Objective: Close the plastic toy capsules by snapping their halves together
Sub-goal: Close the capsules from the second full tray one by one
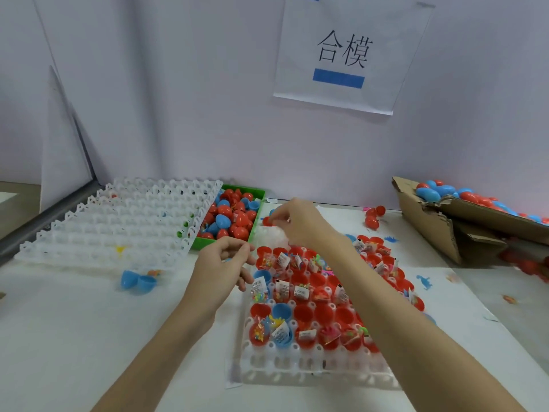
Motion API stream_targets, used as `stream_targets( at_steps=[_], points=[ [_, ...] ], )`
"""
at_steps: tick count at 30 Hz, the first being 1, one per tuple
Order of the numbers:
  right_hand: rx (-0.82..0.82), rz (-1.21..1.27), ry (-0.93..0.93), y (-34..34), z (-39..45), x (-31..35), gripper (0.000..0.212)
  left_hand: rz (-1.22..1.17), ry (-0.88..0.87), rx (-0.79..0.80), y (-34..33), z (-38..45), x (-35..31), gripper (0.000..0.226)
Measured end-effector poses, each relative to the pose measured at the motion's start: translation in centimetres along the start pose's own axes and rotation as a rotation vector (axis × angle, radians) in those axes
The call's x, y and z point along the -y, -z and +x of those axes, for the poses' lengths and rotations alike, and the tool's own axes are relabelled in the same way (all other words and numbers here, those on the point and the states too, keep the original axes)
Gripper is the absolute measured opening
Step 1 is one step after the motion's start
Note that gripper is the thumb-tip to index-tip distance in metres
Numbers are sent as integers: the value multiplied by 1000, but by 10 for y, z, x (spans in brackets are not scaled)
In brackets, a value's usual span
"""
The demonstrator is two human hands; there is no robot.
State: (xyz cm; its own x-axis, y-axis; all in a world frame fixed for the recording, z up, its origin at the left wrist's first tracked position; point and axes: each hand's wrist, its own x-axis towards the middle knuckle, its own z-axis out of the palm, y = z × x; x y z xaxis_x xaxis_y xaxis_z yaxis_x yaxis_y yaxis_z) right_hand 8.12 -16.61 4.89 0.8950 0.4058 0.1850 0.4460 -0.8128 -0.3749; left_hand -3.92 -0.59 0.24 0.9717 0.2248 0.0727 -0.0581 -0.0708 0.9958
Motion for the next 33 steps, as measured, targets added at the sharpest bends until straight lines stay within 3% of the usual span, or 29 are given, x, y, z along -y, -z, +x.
stream_targets(
  at_steps=[2,8,24,27,33],
  points=[
    [-48,-73,-74,7,10,-14,27,-1,12,-3,0,1,1,16],
    [156,-175,-59,11,13,-42,22,-23,23,9,0,2,2,17],
    [-14,-72,-85,12,12,-49,16,-5,19,18,2,0,-3,15],
    [-36,-12,-96,22,10,-45,15,63,-60,10,2,-1,-4,5],
    [6,202,-85,40,-26,-22,6,178,-302,164,-5,-8,-6,36]
  ],
)
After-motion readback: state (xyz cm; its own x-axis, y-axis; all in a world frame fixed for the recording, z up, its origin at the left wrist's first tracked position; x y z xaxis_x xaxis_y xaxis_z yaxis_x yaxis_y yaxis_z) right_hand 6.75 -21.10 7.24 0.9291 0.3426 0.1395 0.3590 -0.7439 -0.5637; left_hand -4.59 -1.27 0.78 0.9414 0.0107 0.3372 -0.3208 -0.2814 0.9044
